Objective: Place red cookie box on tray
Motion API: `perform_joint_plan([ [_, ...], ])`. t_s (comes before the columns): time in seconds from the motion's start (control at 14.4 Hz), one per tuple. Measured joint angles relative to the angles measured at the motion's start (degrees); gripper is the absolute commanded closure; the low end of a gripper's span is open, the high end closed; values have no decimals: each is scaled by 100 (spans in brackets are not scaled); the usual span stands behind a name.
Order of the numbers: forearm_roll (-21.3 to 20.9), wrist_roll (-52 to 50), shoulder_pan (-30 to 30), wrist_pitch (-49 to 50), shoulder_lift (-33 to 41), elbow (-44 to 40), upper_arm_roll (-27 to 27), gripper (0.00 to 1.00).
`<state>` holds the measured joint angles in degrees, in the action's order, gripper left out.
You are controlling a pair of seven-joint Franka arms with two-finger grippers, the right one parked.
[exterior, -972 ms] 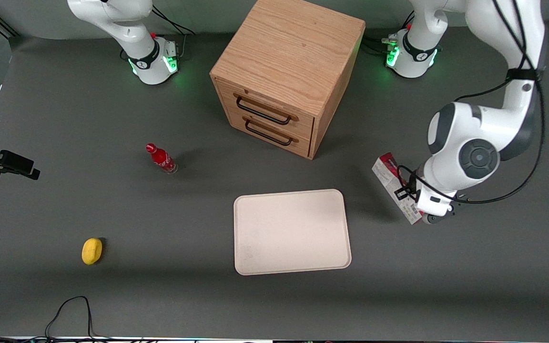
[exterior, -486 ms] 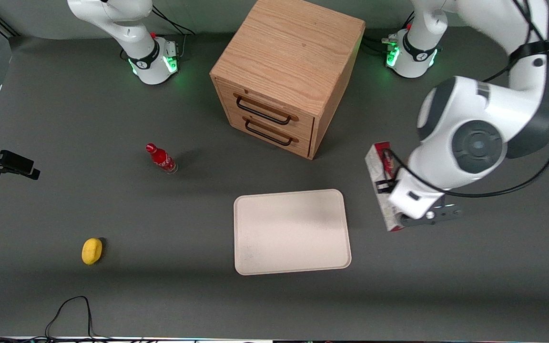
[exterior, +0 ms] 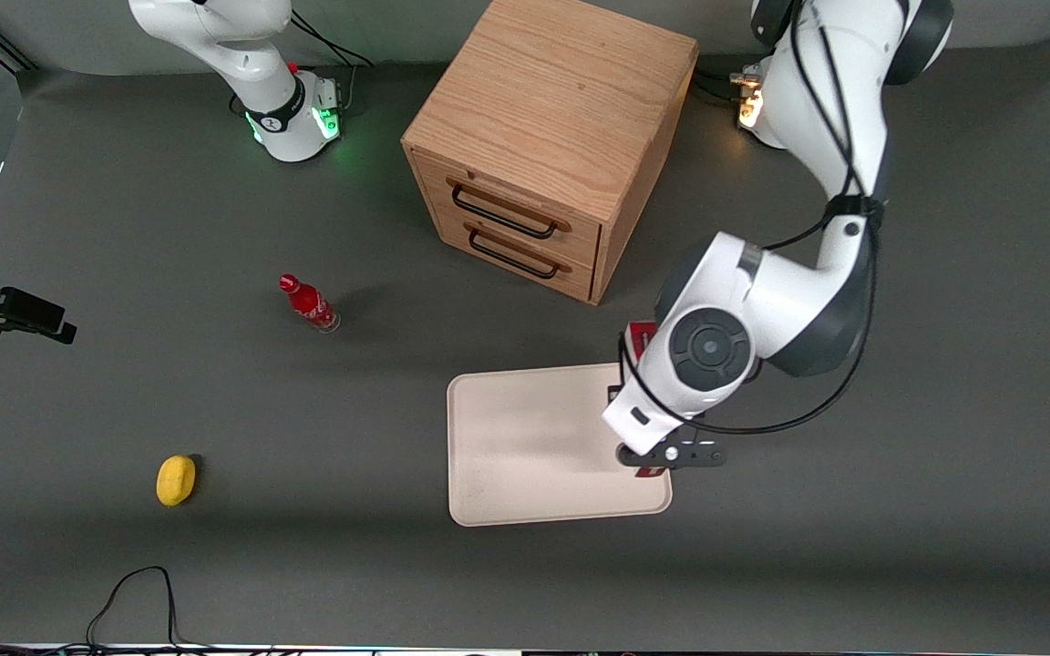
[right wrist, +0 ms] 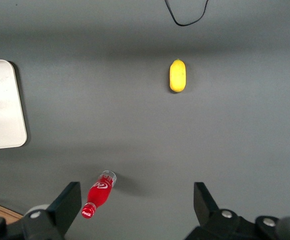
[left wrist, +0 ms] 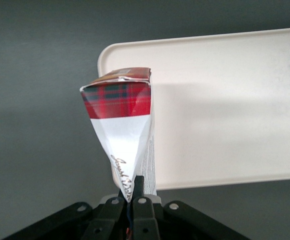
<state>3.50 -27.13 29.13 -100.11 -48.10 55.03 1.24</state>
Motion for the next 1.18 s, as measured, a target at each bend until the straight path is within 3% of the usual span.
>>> perform_joint_plan([
  [0.35,0,-33,51,-1007,-627,167,18,100],
  [0.42,0,-33,51,-1093,-657,225,38,62],
  [0.49,0,-33,51,-1113,-661,253,75,1],
  [0.83,16,-33,20,-1353,-381,491,193,0],
  [1.18,219,-34,-395,-1362,1198,1688,208,0],
])
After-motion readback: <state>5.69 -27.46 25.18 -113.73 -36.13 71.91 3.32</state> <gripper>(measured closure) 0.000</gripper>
